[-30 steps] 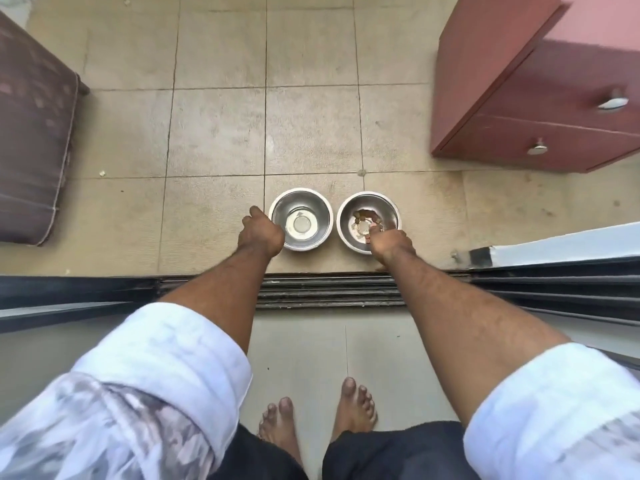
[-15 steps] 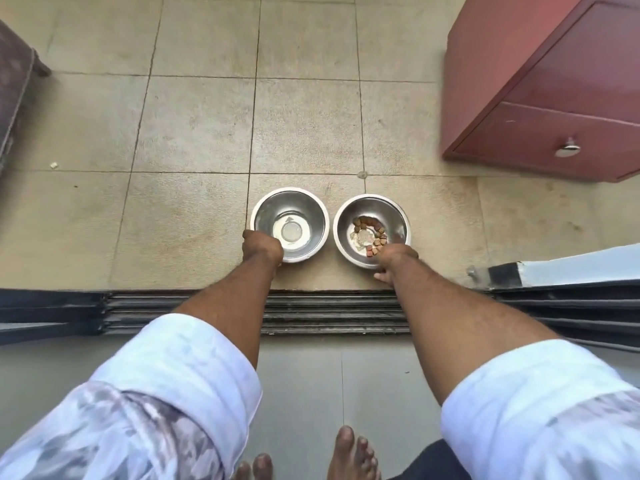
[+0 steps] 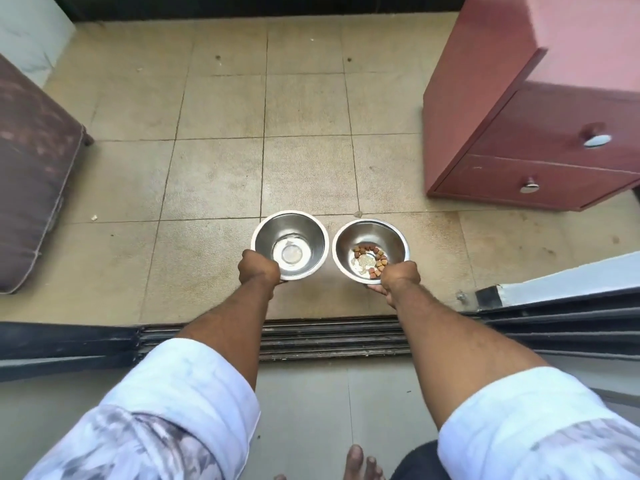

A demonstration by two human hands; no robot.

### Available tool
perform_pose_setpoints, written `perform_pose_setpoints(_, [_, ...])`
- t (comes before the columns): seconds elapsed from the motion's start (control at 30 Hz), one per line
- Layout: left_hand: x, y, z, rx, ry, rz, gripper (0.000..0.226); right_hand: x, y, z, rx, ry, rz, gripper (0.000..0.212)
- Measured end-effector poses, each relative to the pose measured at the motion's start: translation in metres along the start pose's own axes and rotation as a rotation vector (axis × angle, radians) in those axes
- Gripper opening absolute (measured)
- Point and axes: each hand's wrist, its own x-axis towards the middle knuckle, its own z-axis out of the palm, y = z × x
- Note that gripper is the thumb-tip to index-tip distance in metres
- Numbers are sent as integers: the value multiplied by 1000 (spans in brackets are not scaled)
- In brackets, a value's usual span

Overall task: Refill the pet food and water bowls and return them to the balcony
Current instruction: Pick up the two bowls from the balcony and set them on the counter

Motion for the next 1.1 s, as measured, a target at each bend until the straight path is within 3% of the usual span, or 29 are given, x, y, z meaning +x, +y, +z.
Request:
perform_pose_setpoints(0.63, [-339, 232, -321, -113, -94, 142, 37, -396, -246, -237, 305, 39, -102, 34])
perform_pose_setpoints(0.97, [-476, 292, -456, -122, -144, 285, 30, -563, -294, -343, 502, 62, -118, 46])
perform_pose_setpoints(1.1, [-506, 314, -480, -37, -170, 381, 30, -608, -299, -373, 456, 141, -200, 45])
